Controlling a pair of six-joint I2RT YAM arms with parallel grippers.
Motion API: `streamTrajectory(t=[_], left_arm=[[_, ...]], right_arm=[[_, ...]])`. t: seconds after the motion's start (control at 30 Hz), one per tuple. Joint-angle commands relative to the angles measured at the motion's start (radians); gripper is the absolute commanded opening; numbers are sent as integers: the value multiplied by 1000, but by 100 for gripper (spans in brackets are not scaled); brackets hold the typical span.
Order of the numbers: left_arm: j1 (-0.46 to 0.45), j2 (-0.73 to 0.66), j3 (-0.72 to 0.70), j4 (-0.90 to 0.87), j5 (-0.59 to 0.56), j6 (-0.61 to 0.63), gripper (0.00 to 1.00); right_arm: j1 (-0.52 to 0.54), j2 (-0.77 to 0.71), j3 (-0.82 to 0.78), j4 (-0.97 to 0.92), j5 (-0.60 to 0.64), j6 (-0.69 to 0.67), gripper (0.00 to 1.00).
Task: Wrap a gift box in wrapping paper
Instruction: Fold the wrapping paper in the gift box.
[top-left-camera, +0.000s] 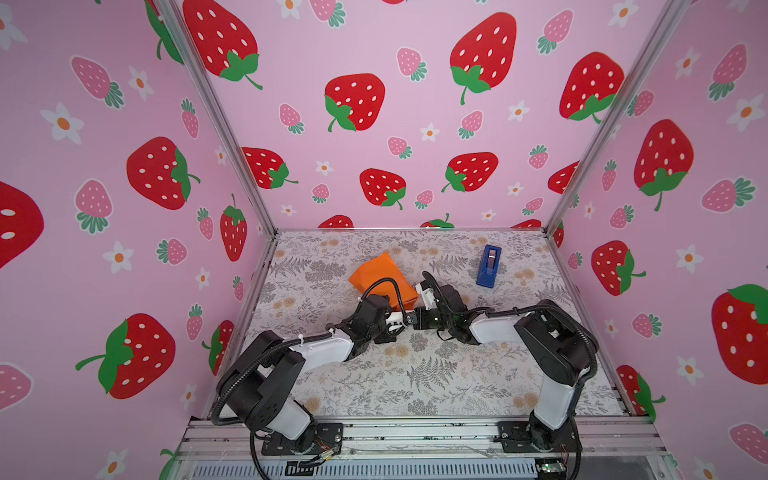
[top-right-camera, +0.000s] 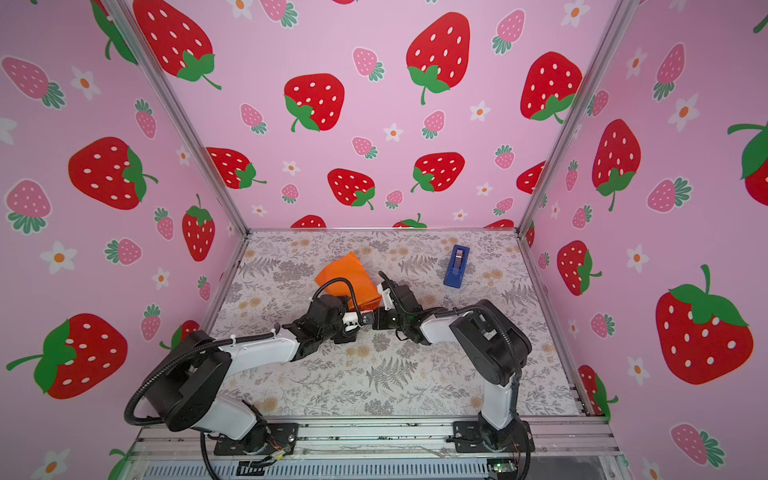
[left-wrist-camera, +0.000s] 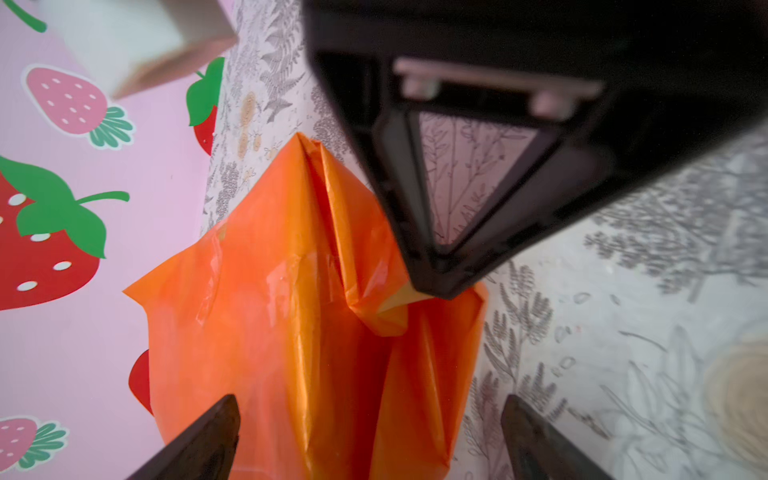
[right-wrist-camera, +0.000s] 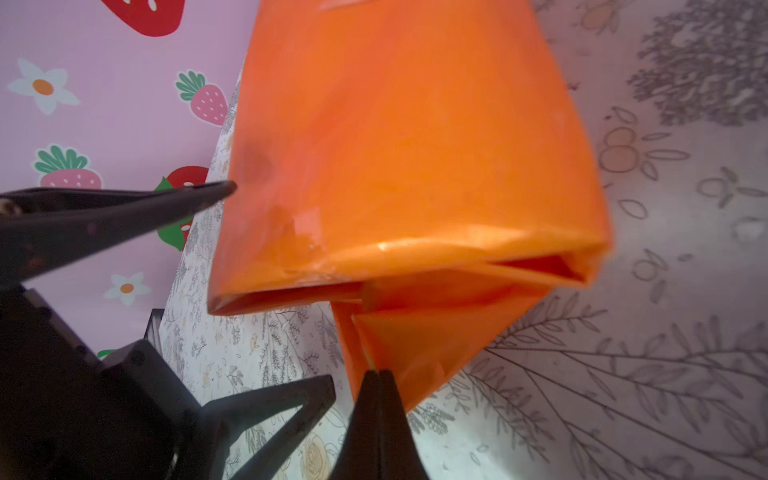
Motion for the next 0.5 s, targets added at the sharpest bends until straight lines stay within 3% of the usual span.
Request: streamTrajectory(t=[0.0, 0.17, 0.47], left_arm=[[-16, 73, 4, 90, -121, -1, 99], [-26, 119, 7, 145, -189, -12, 99], [-27, 111, 10, 117, -127, -40, 94]], right_arm=[[48, -45, 15, 97, -95, 34, 0], [46, -35, 16, 97, -111, 24, 0], [24, -29, 18, 134, -108, 40, 0]])
